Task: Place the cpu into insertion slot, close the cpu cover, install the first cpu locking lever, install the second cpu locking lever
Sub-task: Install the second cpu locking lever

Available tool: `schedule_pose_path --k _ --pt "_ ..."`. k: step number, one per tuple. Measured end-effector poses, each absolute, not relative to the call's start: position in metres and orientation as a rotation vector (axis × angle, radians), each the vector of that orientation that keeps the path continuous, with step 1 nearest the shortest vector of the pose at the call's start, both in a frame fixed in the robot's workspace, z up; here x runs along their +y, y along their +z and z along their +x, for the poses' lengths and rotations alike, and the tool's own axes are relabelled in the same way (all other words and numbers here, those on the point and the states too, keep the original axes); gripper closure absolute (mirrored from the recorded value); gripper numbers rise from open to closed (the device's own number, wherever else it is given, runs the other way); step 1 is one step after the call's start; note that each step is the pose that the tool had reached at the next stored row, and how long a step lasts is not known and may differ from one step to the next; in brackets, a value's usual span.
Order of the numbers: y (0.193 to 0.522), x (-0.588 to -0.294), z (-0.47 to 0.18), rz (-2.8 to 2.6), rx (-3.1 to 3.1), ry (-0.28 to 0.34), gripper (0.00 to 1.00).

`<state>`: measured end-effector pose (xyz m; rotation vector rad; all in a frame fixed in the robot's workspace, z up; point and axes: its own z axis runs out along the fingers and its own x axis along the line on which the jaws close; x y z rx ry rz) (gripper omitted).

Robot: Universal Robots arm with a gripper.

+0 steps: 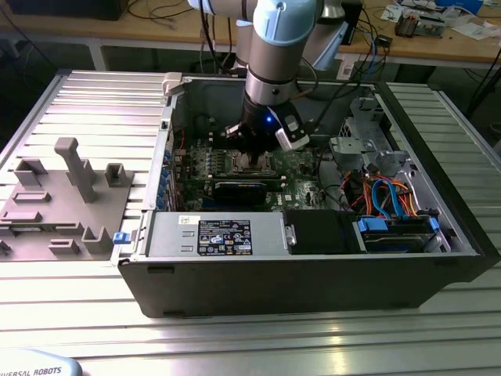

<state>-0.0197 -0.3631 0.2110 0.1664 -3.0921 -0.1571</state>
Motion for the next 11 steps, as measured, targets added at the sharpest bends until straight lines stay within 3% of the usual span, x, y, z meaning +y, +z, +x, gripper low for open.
schedule_pose_path --k 2,11 --pt "0.211 -0.359 -0.019 0.166 -3.092 -0.126 0.89" --pt "0.222 -0.352 -0.018 0.165 -3.092 -0.106 0.89"
